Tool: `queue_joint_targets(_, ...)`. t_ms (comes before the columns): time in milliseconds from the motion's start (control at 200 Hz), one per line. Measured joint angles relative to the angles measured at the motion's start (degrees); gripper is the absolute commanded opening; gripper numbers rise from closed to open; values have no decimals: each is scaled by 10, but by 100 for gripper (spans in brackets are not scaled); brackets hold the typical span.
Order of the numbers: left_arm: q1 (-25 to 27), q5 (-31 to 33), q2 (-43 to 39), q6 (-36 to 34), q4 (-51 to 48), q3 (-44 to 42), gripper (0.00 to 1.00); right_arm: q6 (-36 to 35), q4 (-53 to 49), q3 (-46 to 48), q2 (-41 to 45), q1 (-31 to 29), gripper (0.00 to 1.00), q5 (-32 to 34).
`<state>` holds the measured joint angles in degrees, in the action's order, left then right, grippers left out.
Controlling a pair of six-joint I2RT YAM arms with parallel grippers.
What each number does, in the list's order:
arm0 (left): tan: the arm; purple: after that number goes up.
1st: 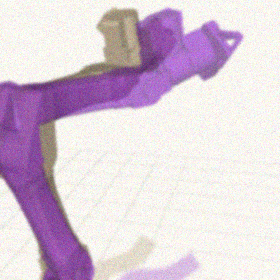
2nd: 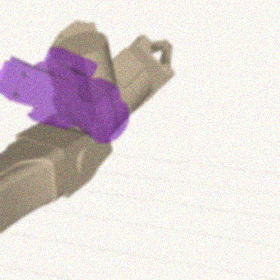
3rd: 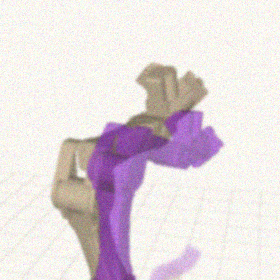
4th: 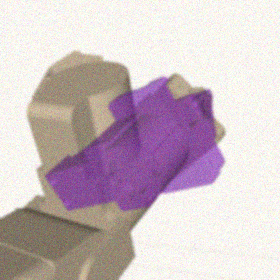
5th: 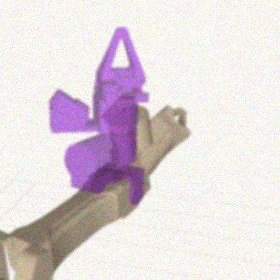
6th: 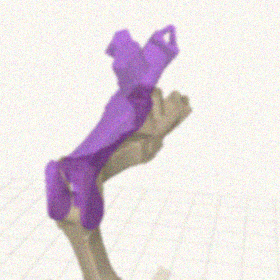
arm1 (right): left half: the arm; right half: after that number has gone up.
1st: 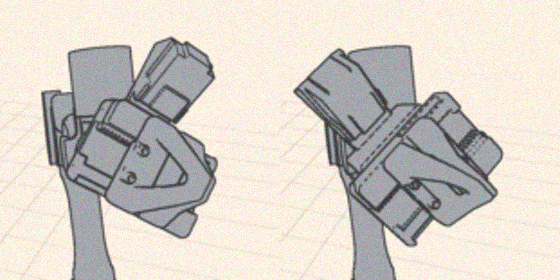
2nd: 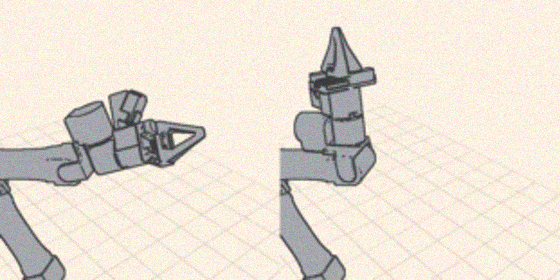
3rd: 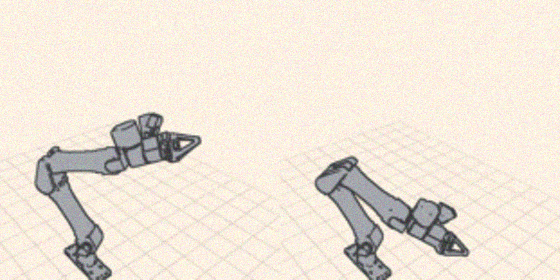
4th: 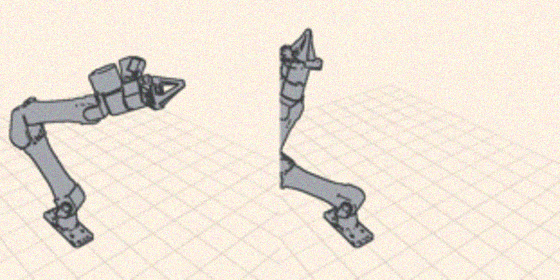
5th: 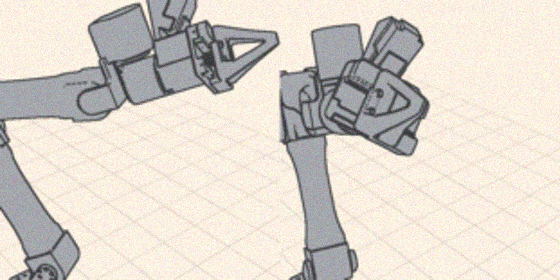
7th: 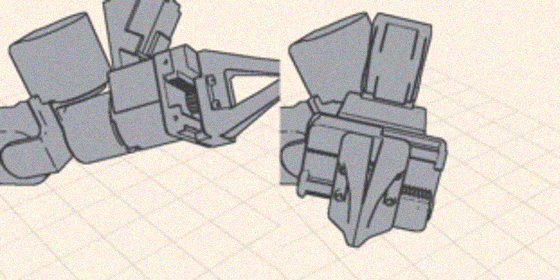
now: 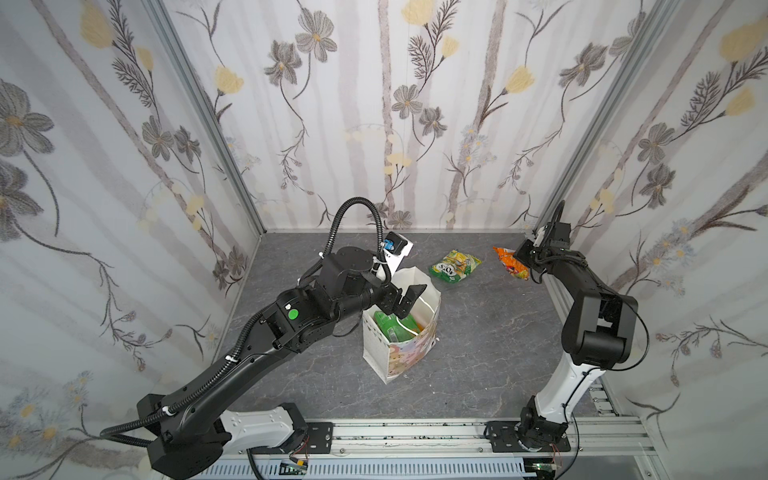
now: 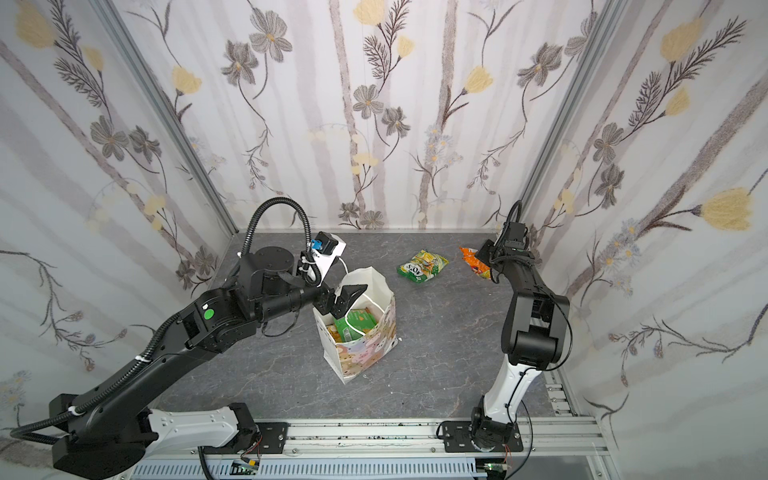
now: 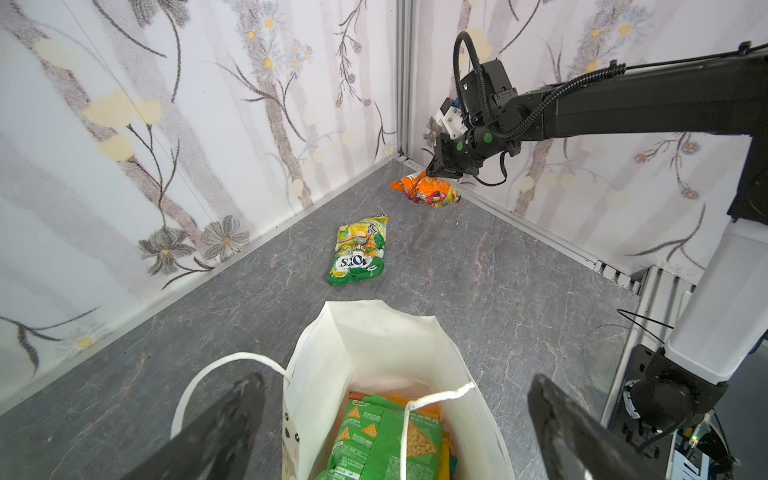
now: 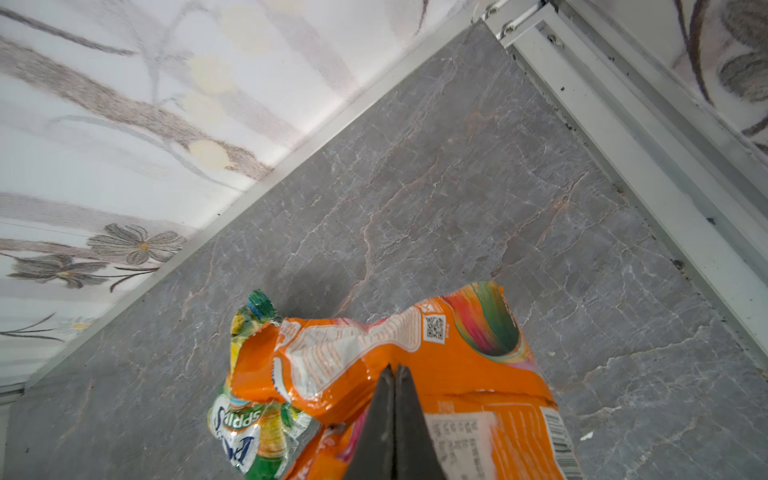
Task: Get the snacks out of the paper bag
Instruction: 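Lower the orange packet beside the green packet and open the right gripper, then move the right gripper back toward the bag while the left gripper rises over it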
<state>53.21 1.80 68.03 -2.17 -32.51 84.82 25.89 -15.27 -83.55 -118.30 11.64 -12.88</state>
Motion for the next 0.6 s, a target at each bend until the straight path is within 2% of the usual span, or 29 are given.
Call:
queue_joint_targets(315, 0, 12, -1, 7, -8, -5, 100, 2, 2, -10, -75, -10, 0, -14)
queue_joint_targets(410, 0, 16, -1, 9, -11, -6, 100, 2, 2, -10, -87, -14, 4, -24)
queue_joint_targets(520, 0, 23, -2, 16, -18, -7, 100, 2, 3, -10, -91, -21, 14, -35)
queue_joint_targets(555, 0, 26, -2, 20, -21, -7, 100, 2, 2, -11, -91, -24, 21, -39)
queue_joint_targets(600, 0, 28, -3, 24, -22, -7, 100, 3, 0, -13, -91, -27, 35, -45)
